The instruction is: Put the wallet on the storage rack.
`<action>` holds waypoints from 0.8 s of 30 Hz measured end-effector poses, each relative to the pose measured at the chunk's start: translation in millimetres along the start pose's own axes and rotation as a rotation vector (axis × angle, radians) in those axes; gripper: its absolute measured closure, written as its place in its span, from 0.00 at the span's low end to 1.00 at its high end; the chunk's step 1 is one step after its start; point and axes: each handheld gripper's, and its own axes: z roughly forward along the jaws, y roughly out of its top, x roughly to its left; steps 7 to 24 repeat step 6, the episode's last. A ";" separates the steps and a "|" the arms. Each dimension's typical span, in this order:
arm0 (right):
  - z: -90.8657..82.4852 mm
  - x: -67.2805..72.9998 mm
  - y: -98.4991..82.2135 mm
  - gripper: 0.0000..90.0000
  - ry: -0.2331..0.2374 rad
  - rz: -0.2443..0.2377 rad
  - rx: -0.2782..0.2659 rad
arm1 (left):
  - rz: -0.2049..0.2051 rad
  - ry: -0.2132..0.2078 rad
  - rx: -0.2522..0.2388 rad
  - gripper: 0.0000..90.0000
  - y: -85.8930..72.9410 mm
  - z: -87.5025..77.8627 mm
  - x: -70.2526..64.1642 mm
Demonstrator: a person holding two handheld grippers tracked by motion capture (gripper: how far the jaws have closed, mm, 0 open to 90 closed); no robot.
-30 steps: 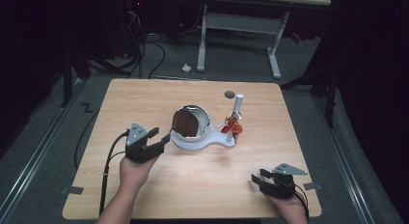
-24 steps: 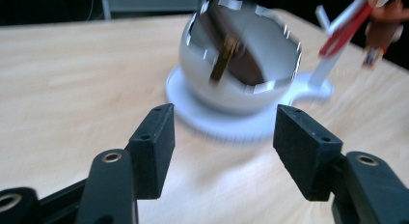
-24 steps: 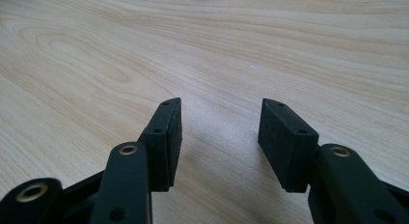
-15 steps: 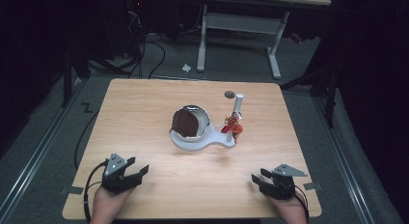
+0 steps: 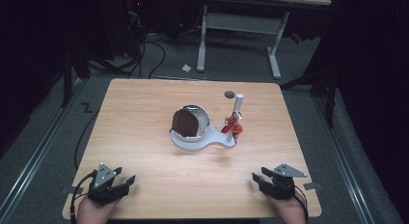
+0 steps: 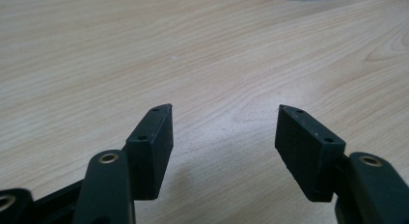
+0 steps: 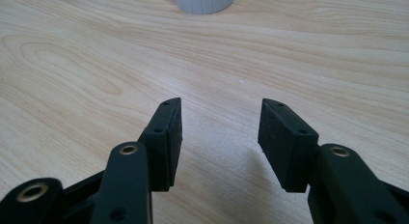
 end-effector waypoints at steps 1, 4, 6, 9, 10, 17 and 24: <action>0.4 -1.2 -0.2 0.57 -0.005 0.003 -0.001 | -0.004 -0.006 0.002 0.43 -0.2 0.9 0.1; 0.1 -1.6 -0.6 0.57 -0.009 0.004 0.003 | -0.015 -0.013 -0.001 0.43 -0.2 1.4 2.2; -0.5 -1.9 -1.1 0.57 -0.010 0.002 0.001 | -0.028 -0.019 -0.007 0.43 -0.2 0.4 3.8; -0.5 -1.9 -1.1 0.57 -0.010 0.002 0.001 | -0.028 -0.019 -0.007 0.43 -0.2 0.4 3.8; -0.5 -1.9 -1.1 0.57 -0.010 0.002 0.001 | -0.028 -0.019 -0.007 0.43 -0.2 0.4 3.8; -0.5 -1.9 -1.1 0.57 -0.010 0.002 0.001 | -0.028 -0.019 -0.007 0.43 -0.2 0.4 3.8; -0.5 -1.9 -1.1 0.57 -0.010 0.002 0.001 | -0.028 -0.019 -0.007 0.43 -0.2 0.4 3.8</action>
